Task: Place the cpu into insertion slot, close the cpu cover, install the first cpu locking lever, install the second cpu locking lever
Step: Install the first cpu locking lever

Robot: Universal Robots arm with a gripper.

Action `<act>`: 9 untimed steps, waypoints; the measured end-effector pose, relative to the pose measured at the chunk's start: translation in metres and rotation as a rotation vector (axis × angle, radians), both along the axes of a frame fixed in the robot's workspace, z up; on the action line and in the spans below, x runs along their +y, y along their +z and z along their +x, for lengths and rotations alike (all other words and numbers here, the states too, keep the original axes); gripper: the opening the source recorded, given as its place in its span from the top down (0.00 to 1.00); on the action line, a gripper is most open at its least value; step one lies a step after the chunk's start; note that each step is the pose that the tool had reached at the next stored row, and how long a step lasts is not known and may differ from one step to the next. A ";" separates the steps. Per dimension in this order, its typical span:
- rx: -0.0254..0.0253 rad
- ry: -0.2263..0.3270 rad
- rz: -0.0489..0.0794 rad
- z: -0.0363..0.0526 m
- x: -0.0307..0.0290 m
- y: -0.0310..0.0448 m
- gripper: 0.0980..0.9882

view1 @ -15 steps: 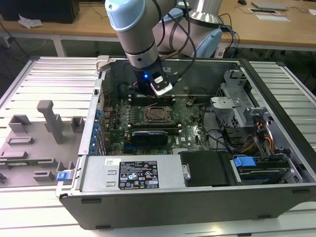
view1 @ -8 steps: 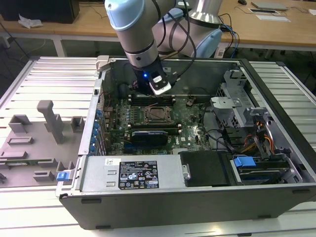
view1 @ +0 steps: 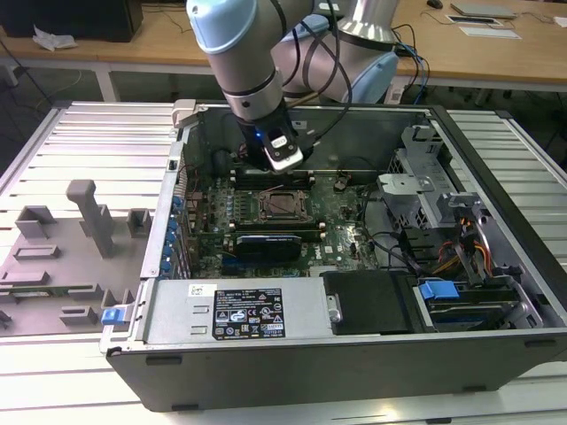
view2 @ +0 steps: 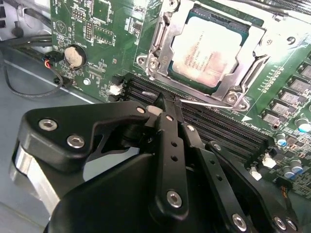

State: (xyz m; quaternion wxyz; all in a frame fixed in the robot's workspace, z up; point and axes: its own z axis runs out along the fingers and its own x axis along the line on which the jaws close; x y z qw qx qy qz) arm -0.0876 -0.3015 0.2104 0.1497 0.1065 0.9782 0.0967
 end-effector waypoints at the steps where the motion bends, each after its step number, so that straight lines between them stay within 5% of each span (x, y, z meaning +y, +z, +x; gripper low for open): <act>1: -0.0001 -0.006 0.000 -0.0003 0.0007 -0.0001 0.99; 9: -0.0001 -0.043 0.000 -0.0014 0.0040 -0.0007 0.99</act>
